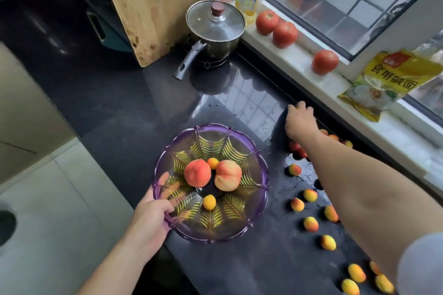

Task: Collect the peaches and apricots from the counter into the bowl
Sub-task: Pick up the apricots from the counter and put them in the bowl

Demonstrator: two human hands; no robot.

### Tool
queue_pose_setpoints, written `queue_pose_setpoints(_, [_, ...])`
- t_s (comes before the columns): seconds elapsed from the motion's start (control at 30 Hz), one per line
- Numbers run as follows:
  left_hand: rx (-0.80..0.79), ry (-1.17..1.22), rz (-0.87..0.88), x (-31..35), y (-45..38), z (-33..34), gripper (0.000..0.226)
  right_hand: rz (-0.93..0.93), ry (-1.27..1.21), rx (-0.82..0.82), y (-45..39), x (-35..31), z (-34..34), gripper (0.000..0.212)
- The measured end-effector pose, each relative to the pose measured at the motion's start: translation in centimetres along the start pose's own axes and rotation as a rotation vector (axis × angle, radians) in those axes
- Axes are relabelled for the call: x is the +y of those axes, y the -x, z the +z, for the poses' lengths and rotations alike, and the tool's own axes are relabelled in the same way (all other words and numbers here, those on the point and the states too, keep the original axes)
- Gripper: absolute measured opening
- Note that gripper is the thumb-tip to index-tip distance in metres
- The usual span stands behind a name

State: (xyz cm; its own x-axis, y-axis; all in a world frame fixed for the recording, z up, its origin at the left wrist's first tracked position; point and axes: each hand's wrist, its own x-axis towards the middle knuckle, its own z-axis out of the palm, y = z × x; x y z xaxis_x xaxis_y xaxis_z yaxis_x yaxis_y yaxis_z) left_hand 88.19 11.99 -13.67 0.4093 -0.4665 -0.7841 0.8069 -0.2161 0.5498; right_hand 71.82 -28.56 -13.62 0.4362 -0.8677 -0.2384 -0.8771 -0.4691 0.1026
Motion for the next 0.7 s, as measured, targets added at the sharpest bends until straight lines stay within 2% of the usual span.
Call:
queue_pose_setpoints(0.07, [-0.007, -0.022, -0.001, 0.1, 0.0, -0.1, 0.083, 0.023, -0.120, 0.009, 0.8, -0.5, -0.4, 0.030])
queue_pose_setpoints(0.13, [-0.011, -0.051, 0.000, 0.2, 0.1, -0.1, 0.084, 0.044, -0.344, 0.037, 2.8, -1.6, -1.3, 0.032])
queue_pose_setpoints(0.23, [-0.024, -0.065, 0.005, 0.6, 0.3, 0.1, 0.083, 0.017, -0.690, 0.166, 9.2, -4.0, -2.1, 0.038])
queue_pose_setpoints(0.3, [-0.004, -0.069, 0.001, 0.9, 0.4, 0.3, 0.083, -0.026, -0.837, 0.226, 14.5, -5.5, -1.9, 0.031])
queue_pose_setpoints(0.37, [0.021, -0.075, -0.004, 1.0, 0.5, 0.5, 0.084, -0.097, -0.820, 0.256, 18.9, -6.6, -1.1, 0.025])
queue_pose_setpoints(0.5, [0.031, -0.090, -0.001, 1.2, 0.7, 0.9, 0.086, -0.148, -0.621, 0.387, 24.3, -7.2, 0.9, 0.030])
queue_pose_setpoints(0.7, [0.025, -0.107, -0.003, 1.3, 0.9, 1.0, 0.087, -0.243, -0.384, 0.250, 27.1, -9.1, 2.3, 0.035])
